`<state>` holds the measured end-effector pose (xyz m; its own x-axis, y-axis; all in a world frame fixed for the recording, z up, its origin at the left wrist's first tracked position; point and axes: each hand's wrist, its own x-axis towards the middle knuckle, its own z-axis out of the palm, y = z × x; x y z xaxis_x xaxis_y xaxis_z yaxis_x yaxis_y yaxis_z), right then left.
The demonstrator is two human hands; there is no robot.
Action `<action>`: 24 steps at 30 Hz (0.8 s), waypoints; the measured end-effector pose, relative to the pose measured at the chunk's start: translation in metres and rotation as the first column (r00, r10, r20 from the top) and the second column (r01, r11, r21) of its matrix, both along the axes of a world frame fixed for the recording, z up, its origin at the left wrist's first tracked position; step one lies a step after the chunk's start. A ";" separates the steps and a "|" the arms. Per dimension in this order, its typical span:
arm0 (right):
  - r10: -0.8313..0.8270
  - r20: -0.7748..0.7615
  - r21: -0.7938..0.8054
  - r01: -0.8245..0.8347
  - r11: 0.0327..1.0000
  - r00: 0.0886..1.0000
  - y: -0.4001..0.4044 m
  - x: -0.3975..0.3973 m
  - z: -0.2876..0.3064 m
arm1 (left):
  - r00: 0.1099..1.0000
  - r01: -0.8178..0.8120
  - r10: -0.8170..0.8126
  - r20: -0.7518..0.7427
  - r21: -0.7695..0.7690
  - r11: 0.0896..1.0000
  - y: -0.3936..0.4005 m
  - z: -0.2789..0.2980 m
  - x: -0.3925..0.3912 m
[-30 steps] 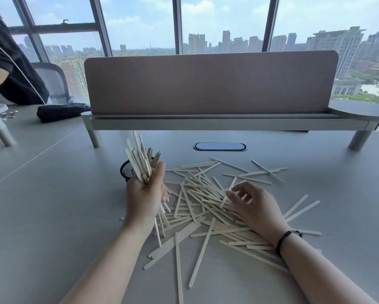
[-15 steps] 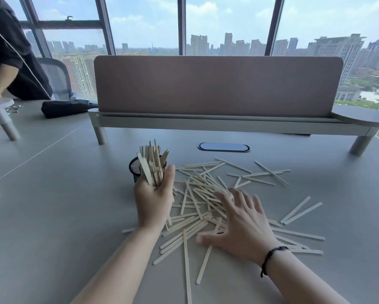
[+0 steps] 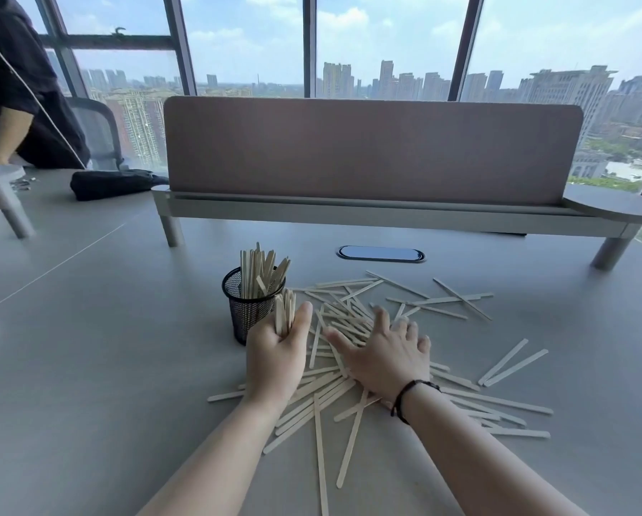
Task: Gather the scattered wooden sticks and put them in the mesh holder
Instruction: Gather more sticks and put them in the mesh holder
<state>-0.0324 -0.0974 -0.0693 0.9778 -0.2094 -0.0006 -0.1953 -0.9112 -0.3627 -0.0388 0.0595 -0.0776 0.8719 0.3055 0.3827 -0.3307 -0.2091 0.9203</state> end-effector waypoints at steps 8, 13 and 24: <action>0.030 -0.068 -0.107 -0.037 0.994 0.997 0.043 0.030 0.012 | 0.999 -0.015 0.014 -0.032 -0.056 0.998 0.002 -0.005 0.007; 0.069 -0.060 -0.098 -0.075 0.992 0.996 0.029 0.036 0.022 | 1.000 -0.006 0.006 0.004 -0.021 1.000 0.001 -0.002 0.005; 0.154 -0.142 -0.012 -0.157 0.988 0.978 -0.009 0.050 0.040 | 1.000 -0.020 0.020 0.004 -0.010 1.000 0.000 -0.002 0.006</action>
